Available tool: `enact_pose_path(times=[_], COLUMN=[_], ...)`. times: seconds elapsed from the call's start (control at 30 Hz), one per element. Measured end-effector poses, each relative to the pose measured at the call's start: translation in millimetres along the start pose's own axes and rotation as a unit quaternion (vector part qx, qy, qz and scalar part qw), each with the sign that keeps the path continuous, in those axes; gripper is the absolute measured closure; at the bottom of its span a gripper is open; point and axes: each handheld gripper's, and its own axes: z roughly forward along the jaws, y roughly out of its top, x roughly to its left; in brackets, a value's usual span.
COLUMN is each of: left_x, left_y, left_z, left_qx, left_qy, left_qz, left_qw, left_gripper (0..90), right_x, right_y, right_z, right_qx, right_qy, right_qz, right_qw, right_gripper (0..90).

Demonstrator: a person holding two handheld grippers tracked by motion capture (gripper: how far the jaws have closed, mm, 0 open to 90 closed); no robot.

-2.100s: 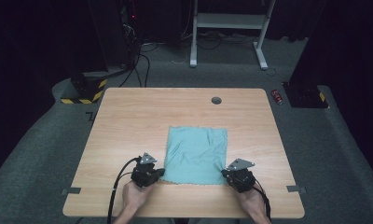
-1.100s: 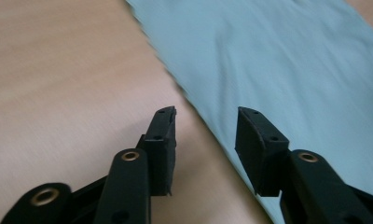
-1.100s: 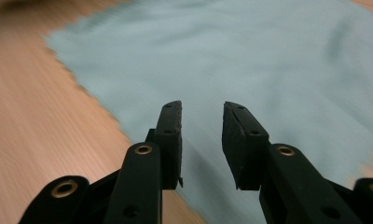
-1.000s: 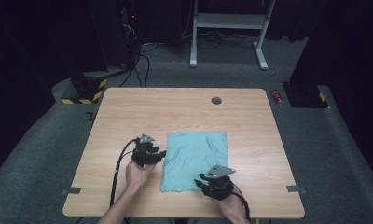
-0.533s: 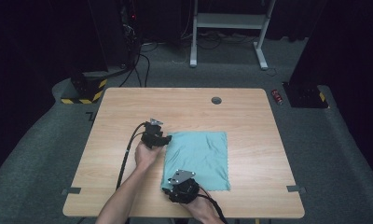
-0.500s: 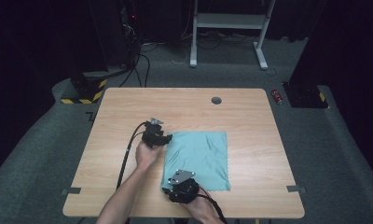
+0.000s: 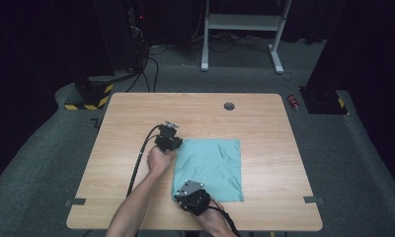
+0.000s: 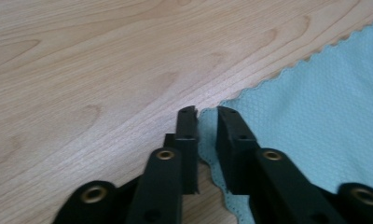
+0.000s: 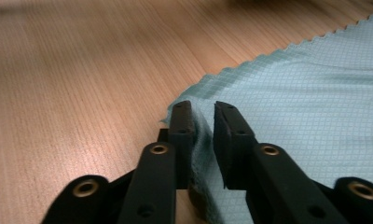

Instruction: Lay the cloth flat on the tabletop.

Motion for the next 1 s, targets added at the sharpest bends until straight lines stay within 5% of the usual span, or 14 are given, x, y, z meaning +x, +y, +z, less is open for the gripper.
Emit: enact_pose_path(times=[0.23,1.0], left_x=[3.5,24.6], left_y=[-0.5,4.3], left_z=[-0.5,-36.0], left_qx=[-0.001,-0.034], left_qy=[-0.011,-0.023], left_qz=[0.006,-0.012], left_qw=[0.9999,0.9991], left_gripper=[90.0,90.0], right_x=[1.7,8.7], right_y=[0.5,19.4], right_z=[-0.7,-17.2], right_qx=[0.003,-0.022], right_qy=[-0.009,-0.003], right_qz=[-0.01,-0.025], right_qw=[0.9999,0.9994], right_gripper=[88.7,90.0])
